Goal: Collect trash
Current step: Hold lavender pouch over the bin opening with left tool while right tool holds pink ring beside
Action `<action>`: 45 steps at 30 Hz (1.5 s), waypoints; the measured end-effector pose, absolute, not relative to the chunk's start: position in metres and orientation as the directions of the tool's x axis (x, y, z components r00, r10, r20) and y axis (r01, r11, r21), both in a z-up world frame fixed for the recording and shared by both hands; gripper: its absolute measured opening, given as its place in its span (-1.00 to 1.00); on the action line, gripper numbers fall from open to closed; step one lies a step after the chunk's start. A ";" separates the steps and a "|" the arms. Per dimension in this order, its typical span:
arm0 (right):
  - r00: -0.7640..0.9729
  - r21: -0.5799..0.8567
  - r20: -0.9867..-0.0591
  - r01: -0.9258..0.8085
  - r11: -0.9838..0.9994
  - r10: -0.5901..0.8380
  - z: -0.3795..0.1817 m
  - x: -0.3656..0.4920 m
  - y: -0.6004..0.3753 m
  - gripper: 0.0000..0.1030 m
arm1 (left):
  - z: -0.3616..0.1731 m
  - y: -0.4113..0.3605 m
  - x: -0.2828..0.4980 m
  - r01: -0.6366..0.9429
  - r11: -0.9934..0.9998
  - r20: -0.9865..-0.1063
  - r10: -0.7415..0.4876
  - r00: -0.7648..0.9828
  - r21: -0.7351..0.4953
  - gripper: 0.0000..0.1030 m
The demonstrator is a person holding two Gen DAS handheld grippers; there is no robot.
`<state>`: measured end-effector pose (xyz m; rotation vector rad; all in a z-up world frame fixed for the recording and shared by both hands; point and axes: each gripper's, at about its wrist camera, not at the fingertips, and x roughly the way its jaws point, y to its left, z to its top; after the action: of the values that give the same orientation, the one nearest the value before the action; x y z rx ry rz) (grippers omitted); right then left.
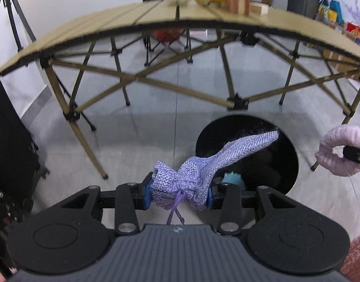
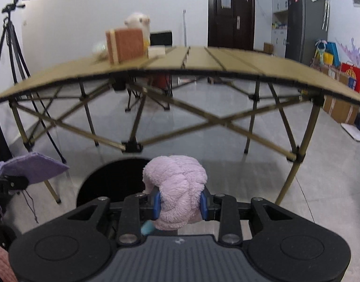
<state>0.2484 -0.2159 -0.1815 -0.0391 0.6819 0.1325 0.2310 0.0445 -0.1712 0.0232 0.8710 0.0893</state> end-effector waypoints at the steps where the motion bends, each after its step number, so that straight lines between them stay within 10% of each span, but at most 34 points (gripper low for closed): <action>1: 0.759 0.007 -0.643 -0.130 0.991 0.104 -0.185 0.249 -0.217 -0.41 | -0.174 0.045 0.233 -0.071 0.996 -0.772 0.089 0.629 0.057 -0.20; 45: 0.564 -0.008 -0.826 -0.049 0.999 0.022 -0.258 0.291 -0.235 -0.41 | -0.190 0.011 0.303 -0.111 0.993 -0.883 0.024 0.468 -0.032 -0.20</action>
<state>0.2907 -0.2352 -0.2575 -0.0311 0.9711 0.0418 0.3029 0.0111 -0.1901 -0.0890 1.0812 0.0828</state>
